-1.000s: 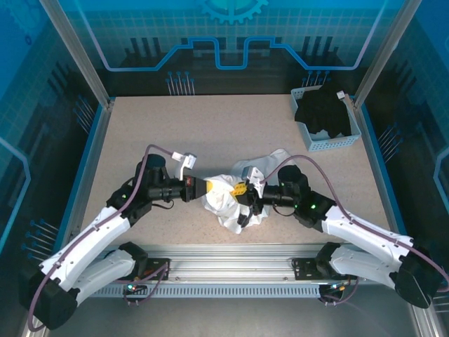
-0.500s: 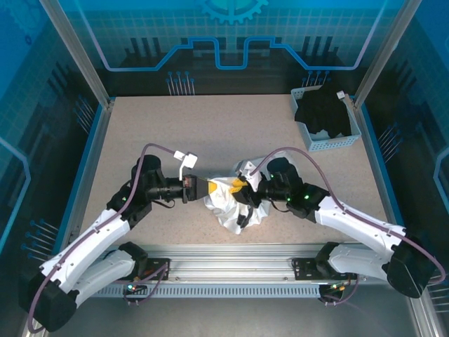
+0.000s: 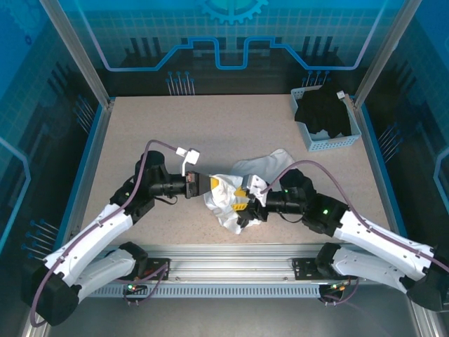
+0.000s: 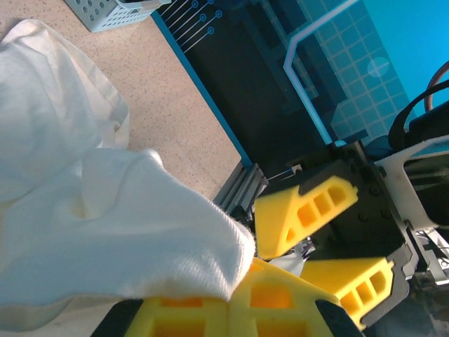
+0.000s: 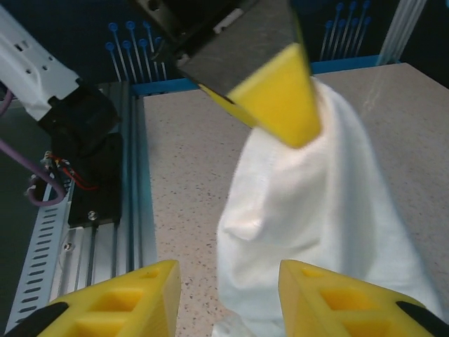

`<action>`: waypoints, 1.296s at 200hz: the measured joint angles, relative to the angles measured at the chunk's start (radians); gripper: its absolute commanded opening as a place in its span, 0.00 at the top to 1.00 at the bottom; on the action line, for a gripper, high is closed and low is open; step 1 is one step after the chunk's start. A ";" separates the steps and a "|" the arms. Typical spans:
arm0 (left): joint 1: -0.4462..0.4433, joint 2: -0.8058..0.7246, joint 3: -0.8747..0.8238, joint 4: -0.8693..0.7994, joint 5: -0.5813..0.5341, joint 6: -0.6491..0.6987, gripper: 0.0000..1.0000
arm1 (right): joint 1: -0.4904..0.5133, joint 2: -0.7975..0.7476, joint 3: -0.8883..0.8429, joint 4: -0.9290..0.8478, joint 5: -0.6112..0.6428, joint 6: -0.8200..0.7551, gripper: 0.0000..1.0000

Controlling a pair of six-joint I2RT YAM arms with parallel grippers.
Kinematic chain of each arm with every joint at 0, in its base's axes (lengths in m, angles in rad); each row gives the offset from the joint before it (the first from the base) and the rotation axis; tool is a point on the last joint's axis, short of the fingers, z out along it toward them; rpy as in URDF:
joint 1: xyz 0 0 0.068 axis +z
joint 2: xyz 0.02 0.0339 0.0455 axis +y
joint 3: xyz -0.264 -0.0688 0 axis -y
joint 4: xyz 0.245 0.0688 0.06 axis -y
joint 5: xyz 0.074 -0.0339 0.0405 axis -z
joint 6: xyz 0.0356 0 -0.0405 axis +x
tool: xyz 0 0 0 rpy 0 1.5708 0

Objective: Fold the inside-out t-shirt

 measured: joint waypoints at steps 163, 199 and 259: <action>0.000 0.011 0.013 -0.016 -0.057 -0.019 1.00 | 0.075 0.214 0.012 0.167 0.182 0.145 0.47; -0.001 0.011 0.013 -0.012 -0.066 -0.028 1.00 | 0.090 0.251 0.011 0.230 0.237 0.201 0.47; -0.008 0.019 0.013 -0.011 -0.084 -0.036 1.00 | 0.102 0.270 0.010 0.282 0.280 0.241 0.82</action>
